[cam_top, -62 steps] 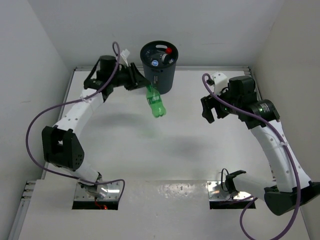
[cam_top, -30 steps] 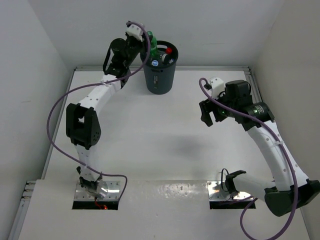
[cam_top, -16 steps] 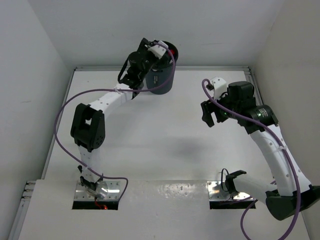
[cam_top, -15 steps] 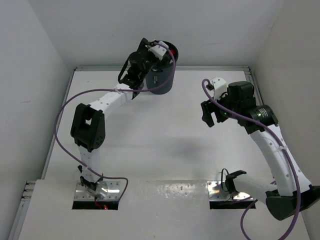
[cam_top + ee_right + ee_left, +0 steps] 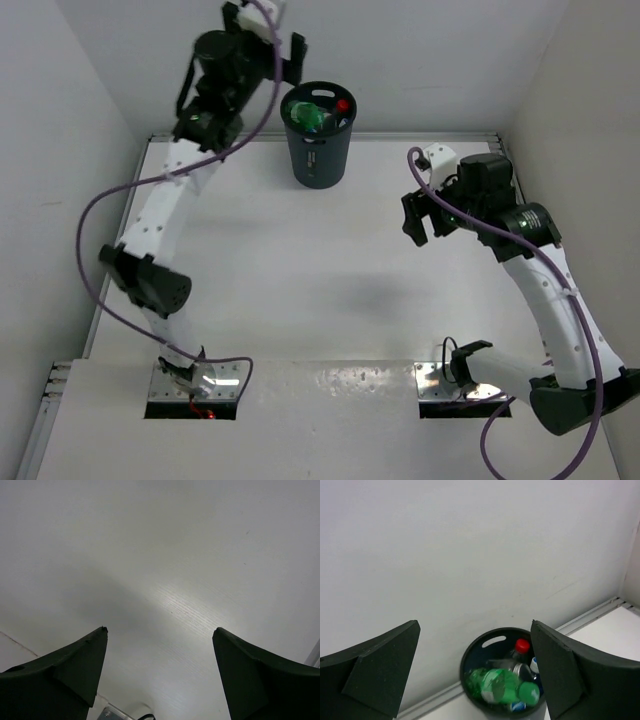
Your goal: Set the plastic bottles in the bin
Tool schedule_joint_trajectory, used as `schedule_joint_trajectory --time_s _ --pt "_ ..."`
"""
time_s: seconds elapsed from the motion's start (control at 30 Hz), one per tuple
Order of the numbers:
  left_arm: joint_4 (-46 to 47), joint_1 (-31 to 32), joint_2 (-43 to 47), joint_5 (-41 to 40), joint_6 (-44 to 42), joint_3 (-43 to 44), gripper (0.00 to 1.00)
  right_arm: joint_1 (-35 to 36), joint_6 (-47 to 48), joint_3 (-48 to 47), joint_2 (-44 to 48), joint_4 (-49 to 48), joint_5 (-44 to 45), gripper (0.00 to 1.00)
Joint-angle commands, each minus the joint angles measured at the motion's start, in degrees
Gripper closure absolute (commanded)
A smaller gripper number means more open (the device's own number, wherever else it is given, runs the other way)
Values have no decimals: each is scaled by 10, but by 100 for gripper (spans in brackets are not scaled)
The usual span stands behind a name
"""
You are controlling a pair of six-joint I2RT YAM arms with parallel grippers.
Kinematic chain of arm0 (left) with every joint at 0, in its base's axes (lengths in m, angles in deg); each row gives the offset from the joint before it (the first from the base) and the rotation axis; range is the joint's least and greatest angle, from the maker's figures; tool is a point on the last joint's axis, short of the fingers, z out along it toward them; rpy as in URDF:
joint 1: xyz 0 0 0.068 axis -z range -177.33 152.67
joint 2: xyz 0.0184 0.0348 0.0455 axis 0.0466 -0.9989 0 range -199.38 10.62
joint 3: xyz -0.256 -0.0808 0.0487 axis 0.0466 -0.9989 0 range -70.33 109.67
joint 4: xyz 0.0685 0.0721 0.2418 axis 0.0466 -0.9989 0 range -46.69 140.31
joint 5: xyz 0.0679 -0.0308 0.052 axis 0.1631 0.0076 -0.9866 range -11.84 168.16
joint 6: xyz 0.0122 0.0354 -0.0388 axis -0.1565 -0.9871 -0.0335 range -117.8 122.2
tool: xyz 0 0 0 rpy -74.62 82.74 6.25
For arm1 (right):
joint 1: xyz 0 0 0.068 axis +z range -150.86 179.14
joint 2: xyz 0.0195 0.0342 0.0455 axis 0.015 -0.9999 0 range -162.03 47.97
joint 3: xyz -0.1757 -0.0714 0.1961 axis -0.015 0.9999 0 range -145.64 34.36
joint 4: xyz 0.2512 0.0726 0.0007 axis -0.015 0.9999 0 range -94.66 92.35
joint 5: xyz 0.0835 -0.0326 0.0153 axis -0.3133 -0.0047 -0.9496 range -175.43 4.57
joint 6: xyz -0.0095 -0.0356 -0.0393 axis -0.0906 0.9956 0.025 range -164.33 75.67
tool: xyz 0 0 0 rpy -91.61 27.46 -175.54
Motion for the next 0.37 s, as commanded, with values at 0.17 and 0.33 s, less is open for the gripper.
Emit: schedule_joint_trajectory --time_s 0.17,0.33 --pt "-292 -98 212 84 53 -182 0 -68 -72 -64 -42 -10 -17 12" --pt "-301 -197 324 136 96 -390 0 -141 -116 -81 -67 -20 -64 11"
